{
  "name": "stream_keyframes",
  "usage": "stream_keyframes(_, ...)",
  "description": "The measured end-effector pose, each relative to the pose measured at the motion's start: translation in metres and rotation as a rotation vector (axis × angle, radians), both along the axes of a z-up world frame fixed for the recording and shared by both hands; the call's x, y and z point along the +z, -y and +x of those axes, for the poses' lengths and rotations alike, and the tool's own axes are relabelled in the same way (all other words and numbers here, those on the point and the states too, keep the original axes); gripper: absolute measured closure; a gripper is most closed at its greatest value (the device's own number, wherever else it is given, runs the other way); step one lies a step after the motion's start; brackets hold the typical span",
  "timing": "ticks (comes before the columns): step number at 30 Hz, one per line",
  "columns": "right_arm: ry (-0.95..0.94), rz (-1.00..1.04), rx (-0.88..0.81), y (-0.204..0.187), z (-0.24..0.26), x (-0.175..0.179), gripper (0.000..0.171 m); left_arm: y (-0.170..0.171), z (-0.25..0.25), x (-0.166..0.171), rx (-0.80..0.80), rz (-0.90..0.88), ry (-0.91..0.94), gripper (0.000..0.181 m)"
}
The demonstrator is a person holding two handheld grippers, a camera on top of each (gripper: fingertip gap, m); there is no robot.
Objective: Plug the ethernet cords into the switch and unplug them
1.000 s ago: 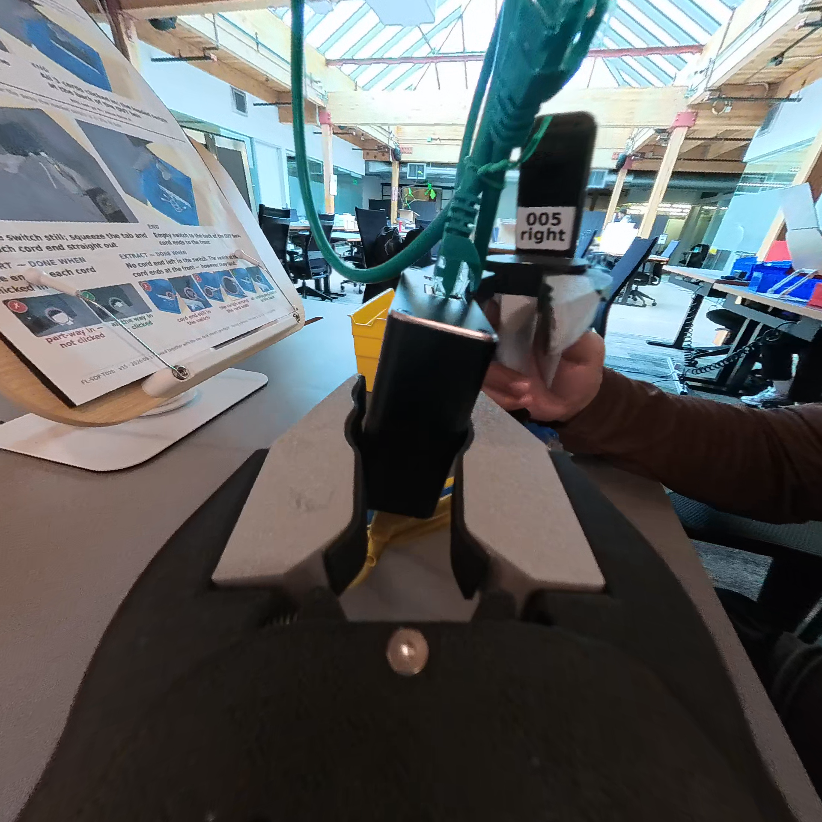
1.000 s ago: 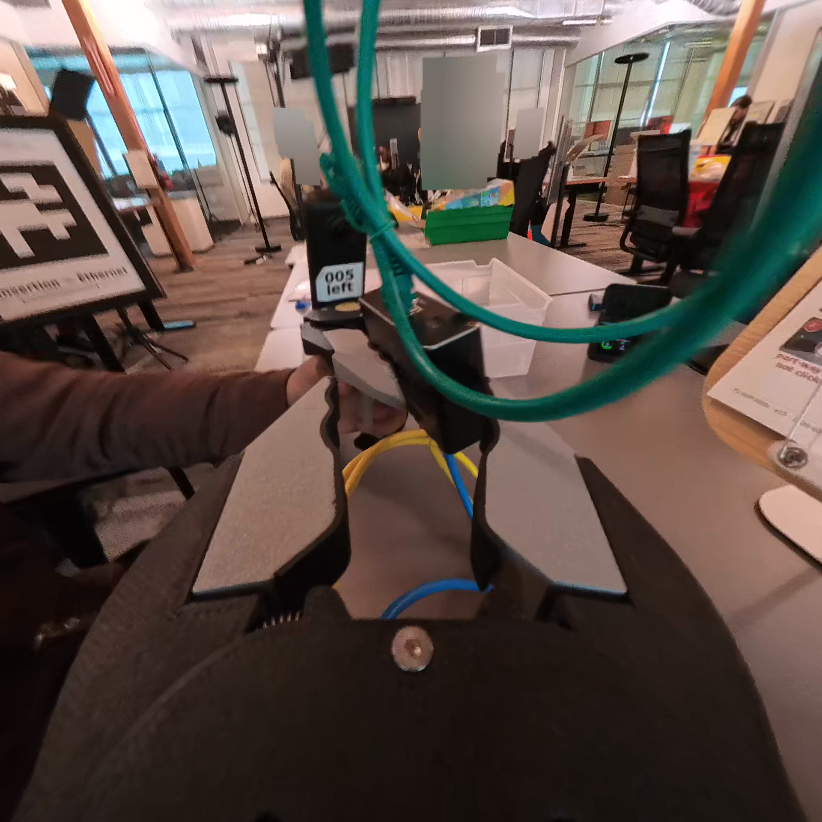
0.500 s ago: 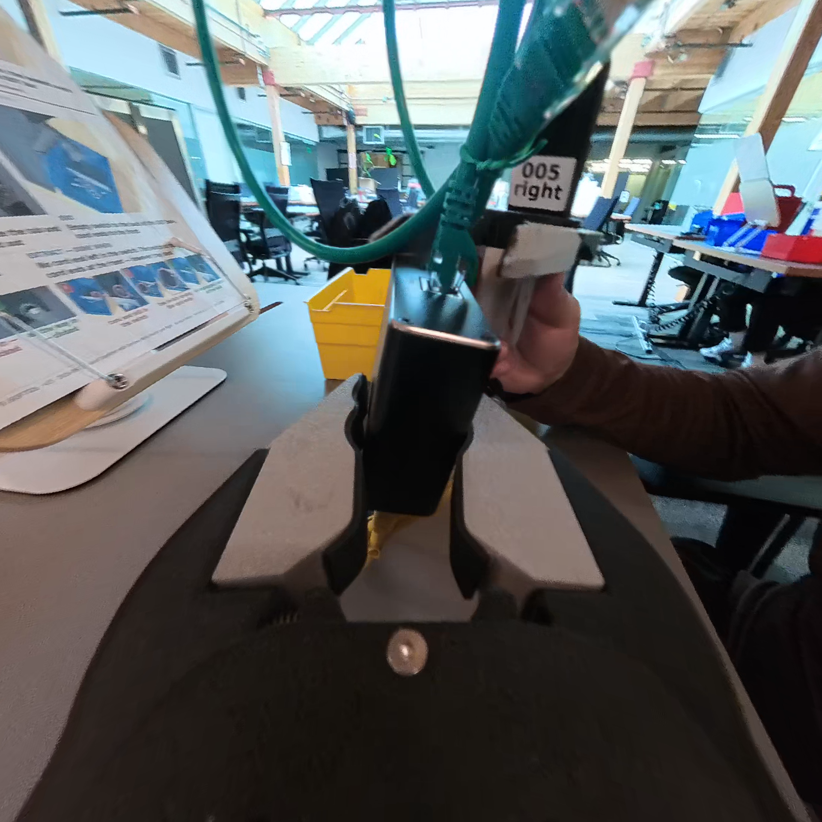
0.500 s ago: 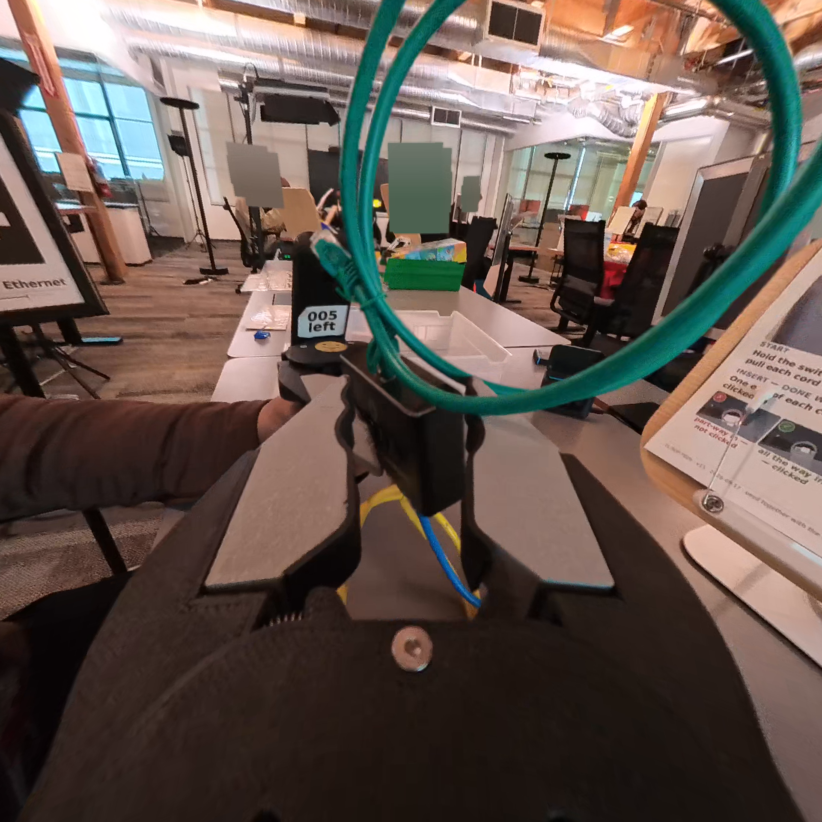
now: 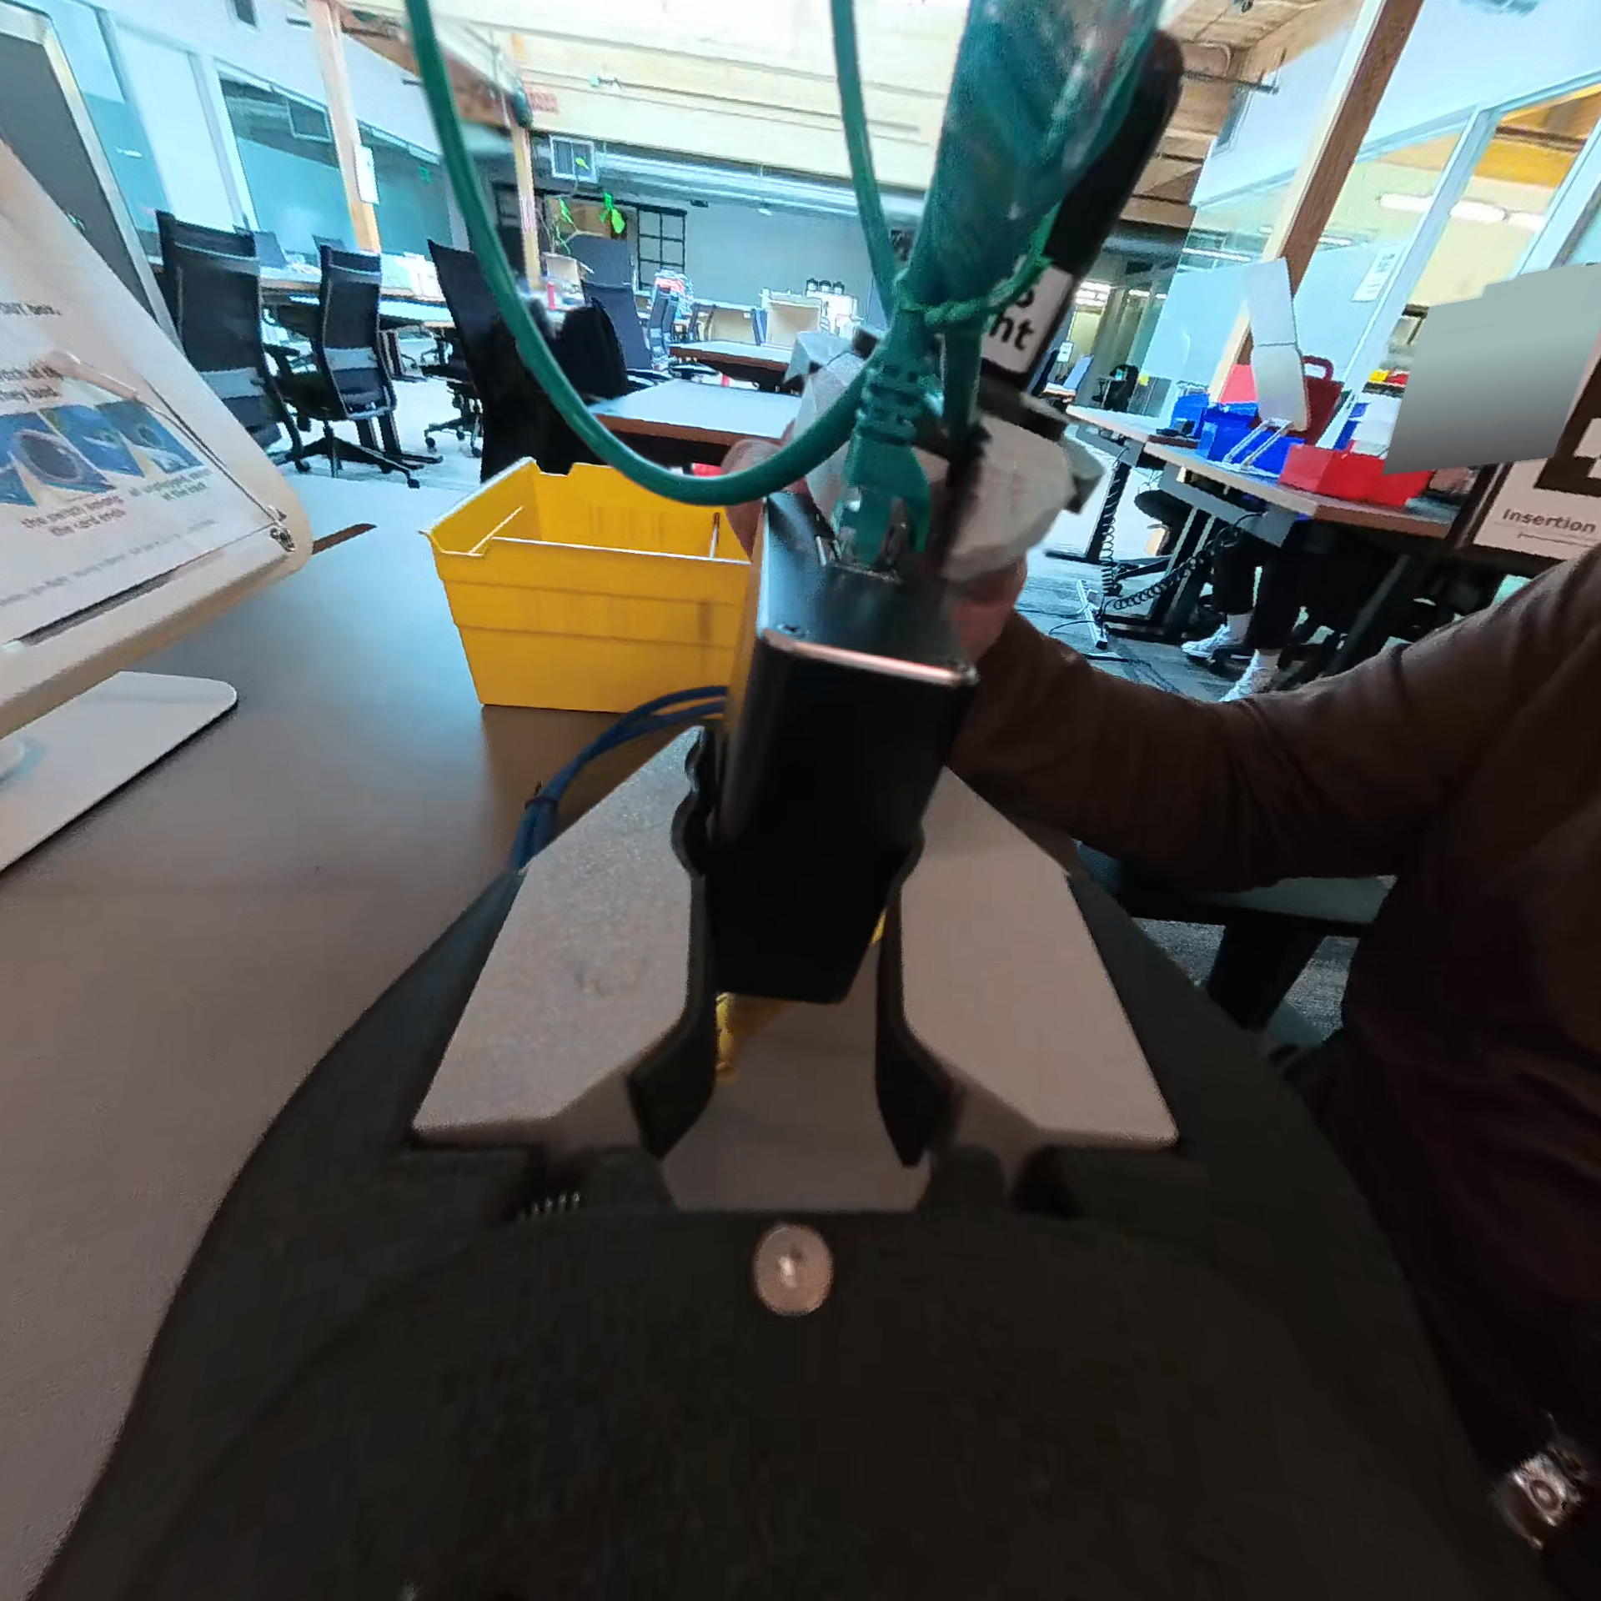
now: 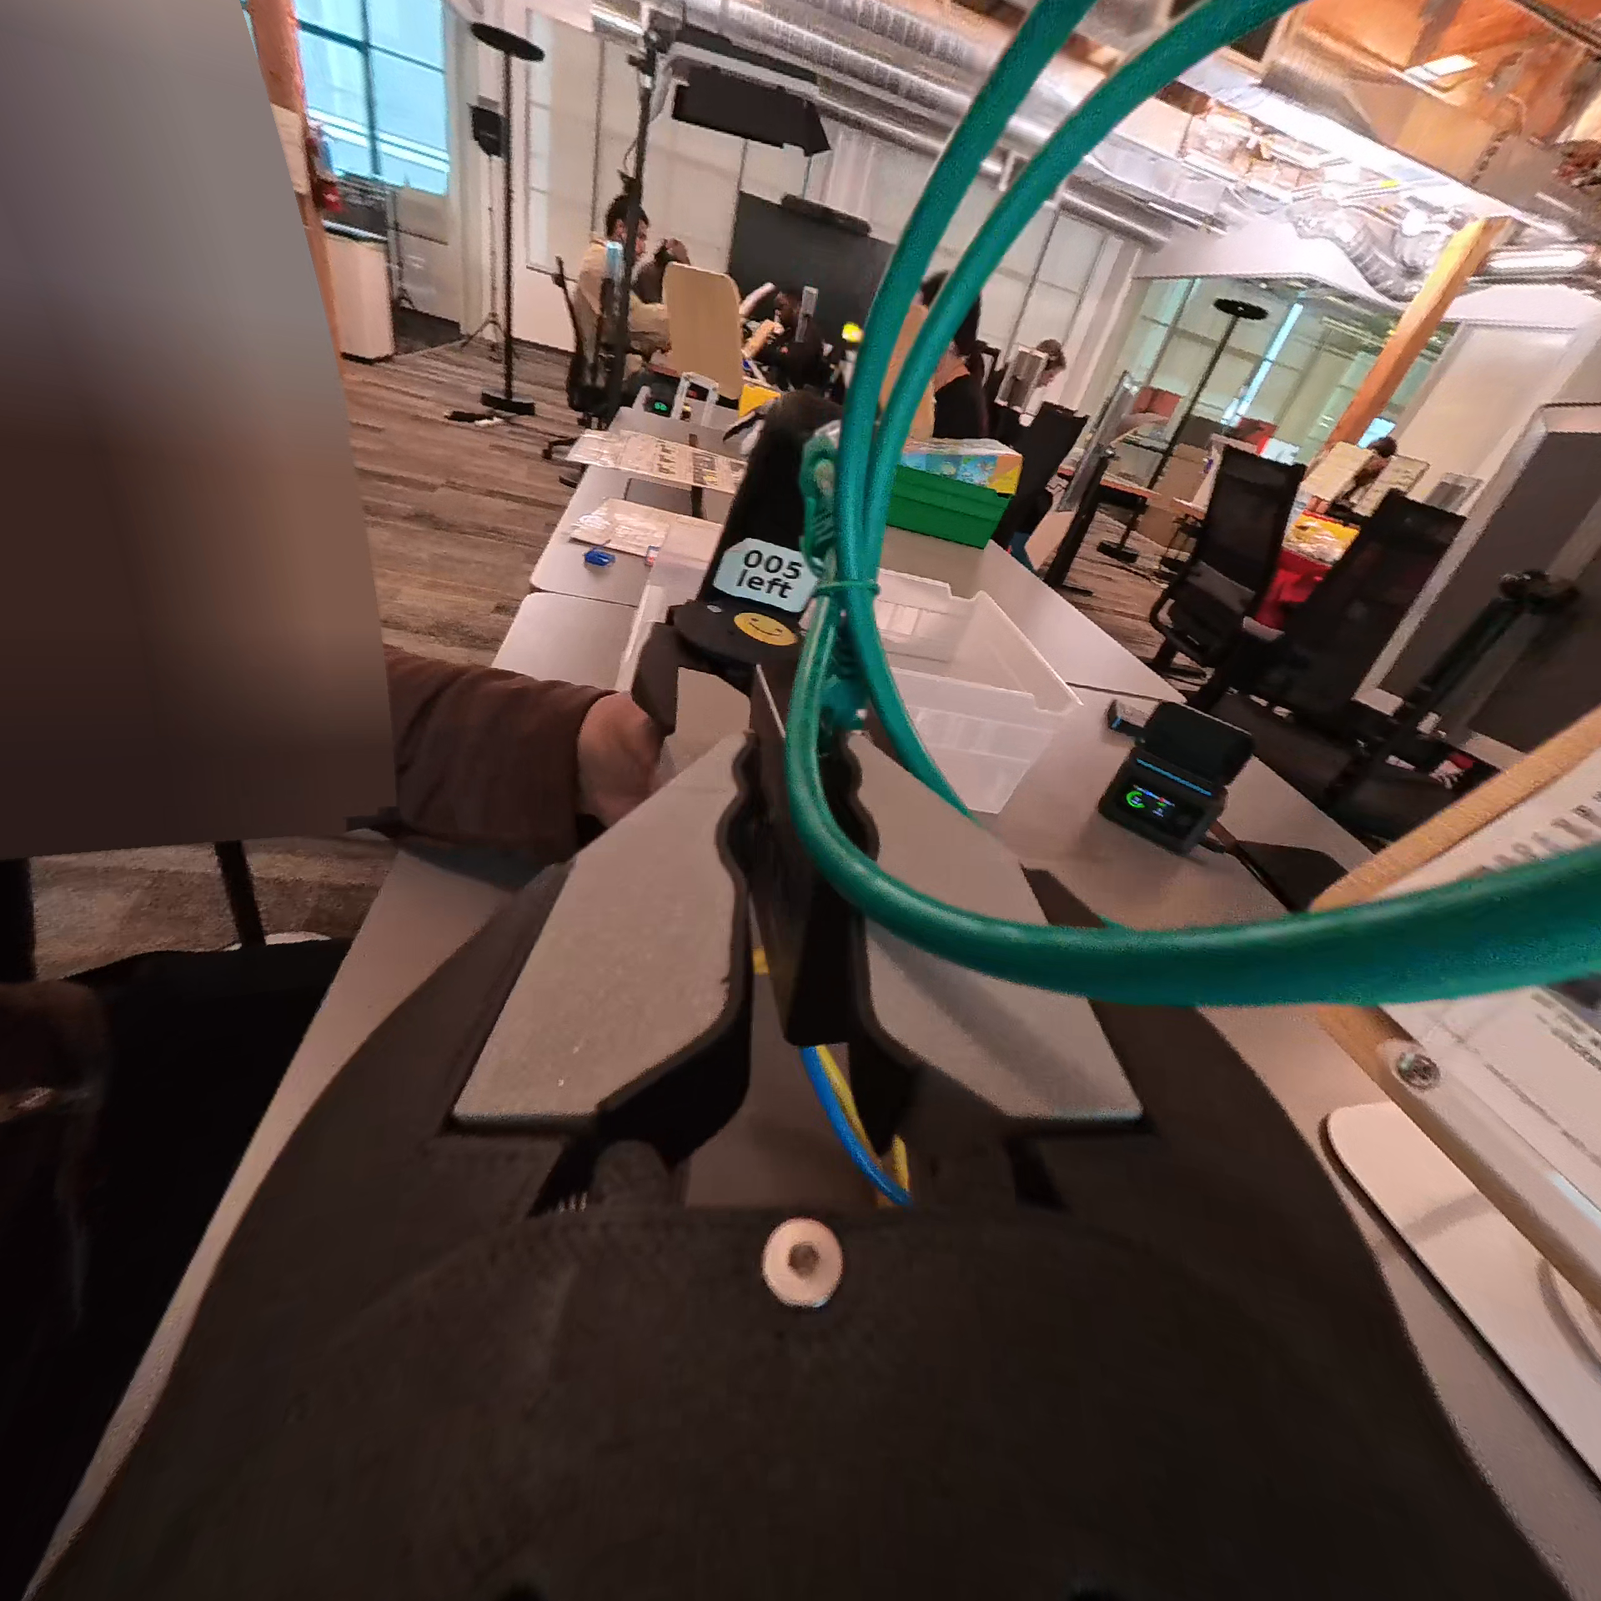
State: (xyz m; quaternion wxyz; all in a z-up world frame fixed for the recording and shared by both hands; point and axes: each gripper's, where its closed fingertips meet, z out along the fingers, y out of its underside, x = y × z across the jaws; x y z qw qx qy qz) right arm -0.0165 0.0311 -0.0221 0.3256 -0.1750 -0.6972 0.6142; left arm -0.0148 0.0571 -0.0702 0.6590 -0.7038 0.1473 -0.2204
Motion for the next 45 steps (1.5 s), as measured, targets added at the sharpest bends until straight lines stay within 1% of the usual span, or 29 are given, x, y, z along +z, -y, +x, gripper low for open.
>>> stream_keyframes(1, 0.001, 0.002, -0.014, -0.001, -0.002, 0.000, 0.165, 0.000, 0.000, 0.000, 0.001, 0.000, -0.007, 0.144)
stream_keyframes(5, -0.010, 0.007, -0.034, -0.005, -0.003, 0.002, 0.160, 0.000, 0.004, 0.000, -0.021, -0.003, 0.002, 0.143)
stream_keyframes(6, -0.014, 0.009, -0.034, -0.007, -0.002, 0.002, 0.163, 0.001, 0.005, -0.001, -0.027, -0.004, -0.002, 0.143)
stream_keyframes(9, -0.019, 0.014, -0.040, -0.008, -0.003, 0.001, 0.163, 0.000, 0.005, -0.001, -0.025, -0.005, -0.006, 0.143)
stream_keyframes(12, -0.001, 0.000, -0.025, -0.007, -0.002, 0.001, 0.159, 0.000, 0.003, 0.000, -0.014, -0.002, -0.003, 0.143)
stream_keyframes(15, 0.017, -0.009, -0.009, -0.003, -0.002, 0.001, 0.149, 0.000, 0.001, 0.000, -0.014, -0.004, 0.014, 0.143)
stream_keyframes(19, -0.015, -0.011, -0.078, -0.007, -0.008, 0.006, 0.157, 0.001, 0.002, 0.000, -0.018, -0.006, 0.017, 0.143)
stream_keyframes(23, -0.054, -0.010, -0.100, -0.006, -0.007, 0.009, 0.157, 0.001, 0.003, 0.003, -0.028, 0.008, 0.023, 0.143)
stream_keyframes(26, -0.073, -0.003, -0.083, -0.001, -0.002, 0.010, 0.164, 0.003, 0.008, 0.003, -0.055, 0.007, 0.033, 0.144)
stream_keyframes(28, -0.051, -0.004, -0.049, 0.003, 0.003, 0.010, 0.170, 0.004, 0.011, 0.003, -0.073, 0.008, 0.027, 0.144)
stream_keyframes(29, -0.030, -0.010, -0.030, 0.004, 0.005, 0.010, 0.170, 0.005, 0.012, 0.004, -0.076, 0.011, 0.022, 0.144)
stream_keyframes(30, -0.005, -0.016, -0.004, 0.006, 0.007, 0.010, 0.169, 0.005, 0.012, 0.003, -0.077, 0.010, 0.018, 0.144)
stream_keyframes(31, 0.018, -0.026, 0.037, 0.008, 0.011, 0.010, 0.161, 0.004, 0.011, 0.003, -0.072, 0.004, 0.017, 0.144)
stream_keyframes(32, 0.038, -0.038, 0.074, 0.011, 0.014, 0.011, 0.141, 0.004, 0.011, 0.003, -0.072, 0.002, 0.026, 0.144)
stream_keyframes(33, 0.047, -0.043, 0.074, 0.011, 0.014, 0.012, 0.139, 0.005, 0.010, 0.003, -0.074, -0.001, 0.032, 0.144)
stream_keyframes(34, 0.039, -0.036, 0.044, 0.009, 0.010, 0.012, 0.143, 0.005, 0.010, 0.002, -0.076, -0.004, 0.032, 0.144)
stream_keyframes(35, 0.022, -0.019, -0.002, 0.006, 0.005, 0.011, 0.157, 0.005, 0.010, 0.002, -0.078, -0.007, 0.031, 0.143)
stream_keyframes(36, 0.004, -0.001, -0.031, 0.004, 0.003, 0.011, 0.166, 0.005, 0.011, 0.002, -0.079, -0.009, 0.029, 0.143)
stream_keyframes(41, 0.005, 0.025, -0.028, 0.005, 0.004, 0.008, 0.160, 0.005, 0.012, 0.001, -0.081, -0.008, 0.018, 0.144)
stream_keyframes(45, 0.023, 0.058, -0.080, -0.001, -0.001, 0.006, 0.153, 0.003, 0.009, 0.003, -0.048, 0.009, -0.004, 0.144)
